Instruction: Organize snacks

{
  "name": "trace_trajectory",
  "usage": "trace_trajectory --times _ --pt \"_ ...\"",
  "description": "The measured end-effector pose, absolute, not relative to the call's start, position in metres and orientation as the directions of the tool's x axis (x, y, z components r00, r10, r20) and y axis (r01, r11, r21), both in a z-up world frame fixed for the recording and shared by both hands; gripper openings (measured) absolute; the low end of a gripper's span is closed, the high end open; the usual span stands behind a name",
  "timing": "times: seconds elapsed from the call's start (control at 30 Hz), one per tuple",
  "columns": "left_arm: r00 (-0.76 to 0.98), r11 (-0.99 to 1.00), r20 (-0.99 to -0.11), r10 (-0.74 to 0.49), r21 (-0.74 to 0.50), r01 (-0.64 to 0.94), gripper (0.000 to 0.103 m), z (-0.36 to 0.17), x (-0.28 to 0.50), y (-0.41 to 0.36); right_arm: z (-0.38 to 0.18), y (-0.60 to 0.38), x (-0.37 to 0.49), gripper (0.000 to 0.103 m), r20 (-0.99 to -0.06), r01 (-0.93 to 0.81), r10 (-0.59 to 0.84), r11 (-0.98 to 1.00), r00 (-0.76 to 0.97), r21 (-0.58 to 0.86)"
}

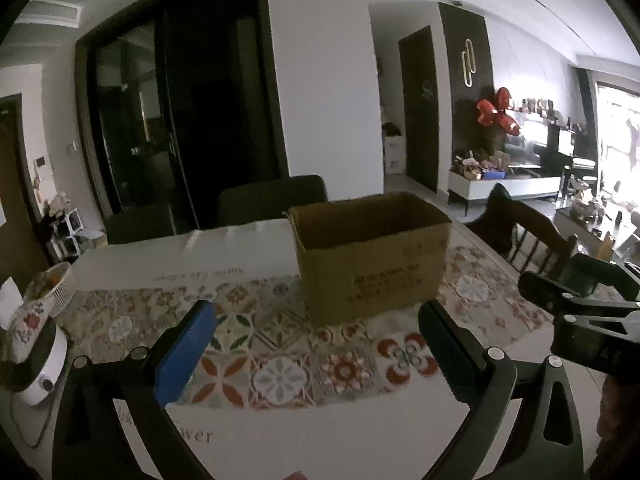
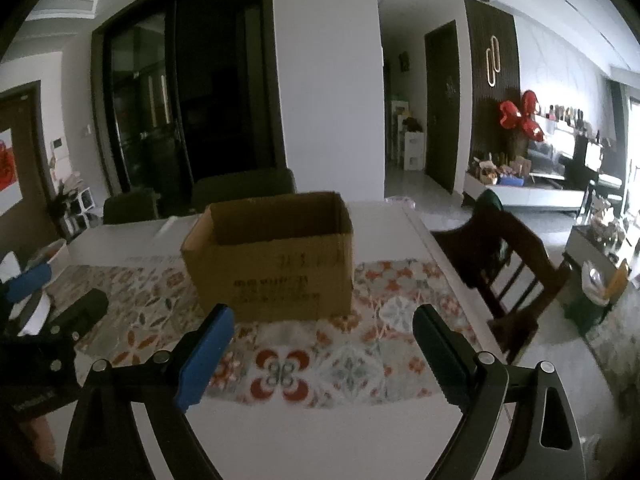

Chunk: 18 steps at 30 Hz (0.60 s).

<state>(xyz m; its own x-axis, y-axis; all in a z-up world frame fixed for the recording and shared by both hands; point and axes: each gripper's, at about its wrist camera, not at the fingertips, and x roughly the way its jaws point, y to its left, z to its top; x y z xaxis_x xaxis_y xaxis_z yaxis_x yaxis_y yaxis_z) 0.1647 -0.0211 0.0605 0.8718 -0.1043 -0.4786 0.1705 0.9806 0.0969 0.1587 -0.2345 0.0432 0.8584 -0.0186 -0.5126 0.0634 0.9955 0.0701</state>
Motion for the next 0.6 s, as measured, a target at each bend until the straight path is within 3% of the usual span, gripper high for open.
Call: trace_trajectory --times 0.6 --pt "0.858 0.979 -0.499 -0.124 0.078 0.187 0.103 0.055 0.104 -0.013 0.027 -0.224 0.094 0.091 -0.567 0.047 0.004 0.996 0.824 0.076"
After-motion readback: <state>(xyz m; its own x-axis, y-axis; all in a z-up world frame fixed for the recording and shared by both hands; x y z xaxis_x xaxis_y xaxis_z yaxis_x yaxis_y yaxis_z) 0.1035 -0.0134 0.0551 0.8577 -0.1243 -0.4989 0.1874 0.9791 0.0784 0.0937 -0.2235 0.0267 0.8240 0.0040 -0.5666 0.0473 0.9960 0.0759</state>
